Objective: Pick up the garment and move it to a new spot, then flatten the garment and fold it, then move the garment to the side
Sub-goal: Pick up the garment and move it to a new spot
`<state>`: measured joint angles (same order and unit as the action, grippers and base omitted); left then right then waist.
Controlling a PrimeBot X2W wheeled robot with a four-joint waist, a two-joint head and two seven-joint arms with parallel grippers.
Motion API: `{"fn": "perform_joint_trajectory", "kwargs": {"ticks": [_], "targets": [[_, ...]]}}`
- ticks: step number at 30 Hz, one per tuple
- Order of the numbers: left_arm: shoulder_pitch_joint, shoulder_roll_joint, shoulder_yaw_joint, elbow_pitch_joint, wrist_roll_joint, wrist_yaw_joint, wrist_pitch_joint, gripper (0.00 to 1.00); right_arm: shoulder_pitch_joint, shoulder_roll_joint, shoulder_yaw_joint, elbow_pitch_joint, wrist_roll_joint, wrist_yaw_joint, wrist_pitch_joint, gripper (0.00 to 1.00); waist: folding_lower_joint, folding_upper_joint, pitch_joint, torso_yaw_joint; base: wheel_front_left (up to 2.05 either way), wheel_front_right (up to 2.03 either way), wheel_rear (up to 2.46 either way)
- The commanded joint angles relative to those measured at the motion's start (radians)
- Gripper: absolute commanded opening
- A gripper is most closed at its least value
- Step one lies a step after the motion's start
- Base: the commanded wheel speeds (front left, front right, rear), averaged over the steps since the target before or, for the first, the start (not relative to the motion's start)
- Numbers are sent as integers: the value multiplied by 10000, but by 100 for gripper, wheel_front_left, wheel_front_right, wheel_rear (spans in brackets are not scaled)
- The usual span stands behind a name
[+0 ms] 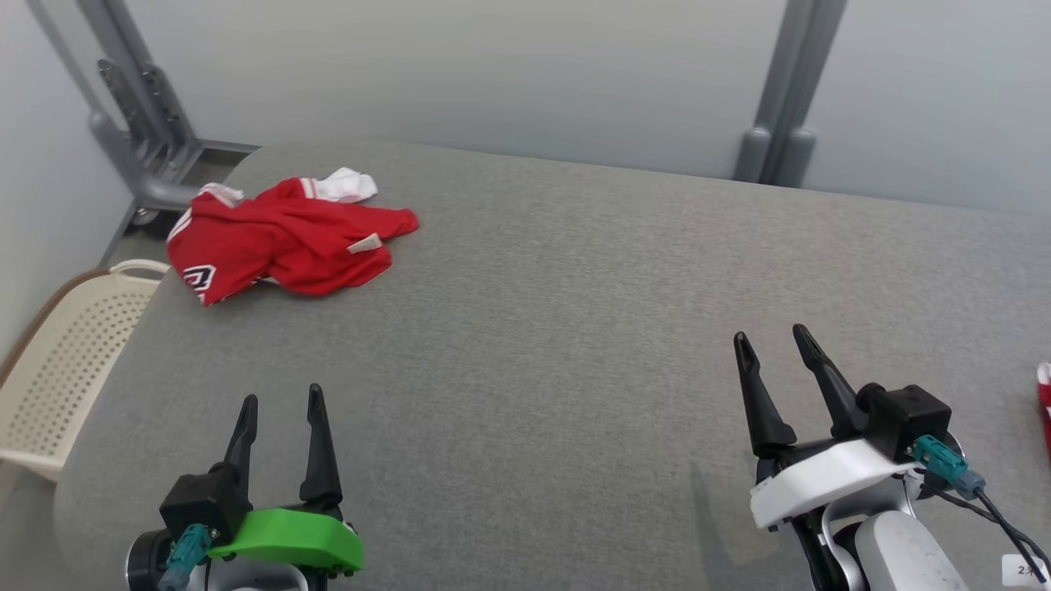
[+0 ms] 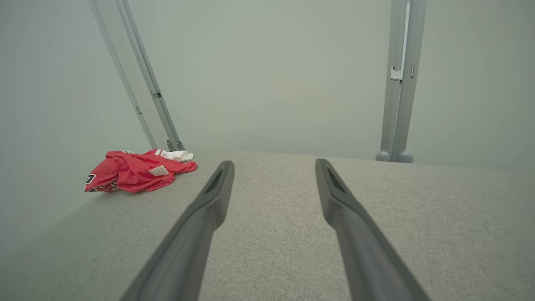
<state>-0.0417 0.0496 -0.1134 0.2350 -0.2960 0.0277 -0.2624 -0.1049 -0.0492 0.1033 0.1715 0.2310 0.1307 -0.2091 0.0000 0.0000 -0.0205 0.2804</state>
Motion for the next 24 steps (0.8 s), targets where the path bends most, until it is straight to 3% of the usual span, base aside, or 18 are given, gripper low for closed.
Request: {"fn": "perform_joint_trajectory", "kwargs": {"ticks": [1,10,24], "targets": [[-34,24,59,-4,90,6,-30,100,-2,-27,11,-10,48,1,-69,100,0,0,15,1307,0,0,0],[139,21,295,-99,97,-25,-28,100,-182,-31,213,111,121,1,-139,100,0,0,76,2292,0,0,0],[-193,175,794,-302,15,-39,-28,100,-201,-34,-129,9,-35,1,-244,100,0,0,250,1836,0,0,0]]}}
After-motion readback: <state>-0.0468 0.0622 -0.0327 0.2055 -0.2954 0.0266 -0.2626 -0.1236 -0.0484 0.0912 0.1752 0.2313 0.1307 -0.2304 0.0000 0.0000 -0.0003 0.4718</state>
